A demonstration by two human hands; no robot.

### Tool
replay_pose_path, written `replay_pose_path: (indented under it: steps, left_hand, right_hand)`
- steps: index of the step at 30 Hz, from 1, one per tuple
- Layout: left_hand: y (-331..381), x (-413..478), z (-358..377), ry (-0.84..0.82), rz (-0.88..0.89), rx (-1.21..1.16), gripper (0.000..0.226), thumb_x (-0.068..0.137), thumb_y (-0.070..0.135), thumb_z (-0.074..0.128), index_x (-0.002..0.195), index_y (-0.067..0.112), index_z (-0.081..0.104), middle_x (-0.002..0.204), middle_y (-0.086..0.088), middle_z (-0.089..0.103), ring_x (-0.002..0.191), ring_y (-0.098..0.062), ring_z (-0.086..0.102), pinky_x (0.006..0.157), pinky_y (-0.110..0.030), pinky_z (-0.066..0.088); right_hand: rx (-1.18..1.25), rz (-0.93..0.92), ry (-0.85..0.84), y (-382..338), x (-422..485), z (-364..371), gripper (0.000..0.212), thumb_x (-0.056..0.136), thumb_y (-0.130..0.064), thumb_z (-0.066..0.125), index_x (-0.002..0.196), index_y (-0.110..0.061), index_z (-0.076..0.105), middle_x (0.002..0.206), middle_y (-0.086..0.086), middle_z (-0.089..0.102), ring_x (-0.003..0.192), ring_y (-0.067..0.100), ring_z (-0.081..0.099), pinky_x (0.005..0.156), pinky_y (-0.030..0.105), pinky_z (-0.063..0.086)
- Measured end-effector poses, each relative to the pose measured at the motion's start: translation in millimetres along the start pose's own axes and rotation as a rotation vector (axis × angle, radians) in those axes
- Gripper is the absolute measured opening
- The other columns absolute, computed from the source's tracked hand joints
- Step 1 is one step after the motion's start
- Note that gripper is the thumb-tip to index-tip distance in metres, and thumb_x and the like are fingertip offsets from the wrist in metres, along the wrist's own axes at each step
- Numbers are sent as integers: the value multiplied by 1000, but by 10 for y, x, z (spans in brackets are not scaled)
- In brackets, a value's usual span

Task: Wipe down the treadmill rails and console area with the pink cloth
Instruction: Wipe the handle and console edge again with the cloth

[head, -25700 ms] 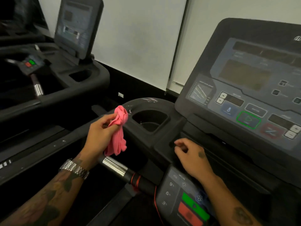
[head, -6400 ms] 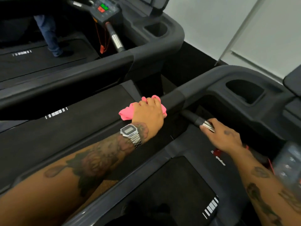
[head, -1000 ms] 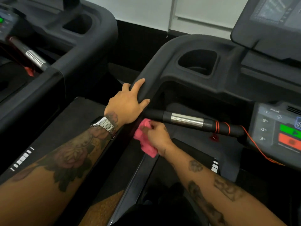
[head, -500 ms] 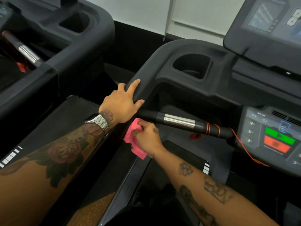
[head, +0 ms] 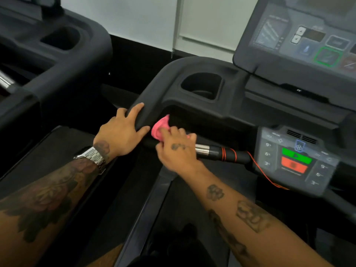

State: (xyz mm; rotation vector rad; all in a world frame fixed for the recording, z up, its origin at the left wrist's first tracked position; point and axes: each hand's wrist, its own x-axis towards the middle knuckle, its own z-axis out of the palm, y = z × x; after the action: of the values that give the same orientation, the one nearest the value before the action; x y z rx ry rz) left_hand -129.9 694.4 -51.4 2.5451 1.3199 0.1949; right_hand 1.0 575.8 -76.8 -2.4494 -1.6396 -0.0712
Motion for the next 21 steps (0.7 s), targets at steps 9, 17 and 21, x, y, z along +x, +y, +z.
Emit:
replay_pose_path:
  steps: [9, 17, 21]
  left_hand:
    - [-28, -18, -34, -38, -14, -70, 71, 85, 70, 43, 144, 49, 10, 146, -5, 33, 114, -35, 55, 85, -50, 51]
    - [22, -12, -21, -38, -33, -43, 69, 86, 68, 42, 144, 47, 9, 145, -7, 34, 111, -36, 56, 80, -48, 50]
    - [43, -21, -54, -47, -28, -54, 69, 87, 68, 43, 144, 47, 11, 146, -6, 34, 110, -39, 57, 83, -50, 50]
  right_hand:
    - [-43, -5, 237, 964, -397, -75, 22, 88, -30, 41, 95, -22, 61, 86, 0, 59, 80, 26, 56, 80, 42, 39]
    - [-192, 226, 301, 940, -408, 21, 15, 85, -26, 47, 86, -16, 58, 80, 8, 57, 75, 31, 53, 74, 43, 38]
    - [46, 38, 137, 439, -206, 75, 20, 84, -28, 44, 92, -18, 60, 85, 6, 60, 78, 31, 57, 73, 43, 40]
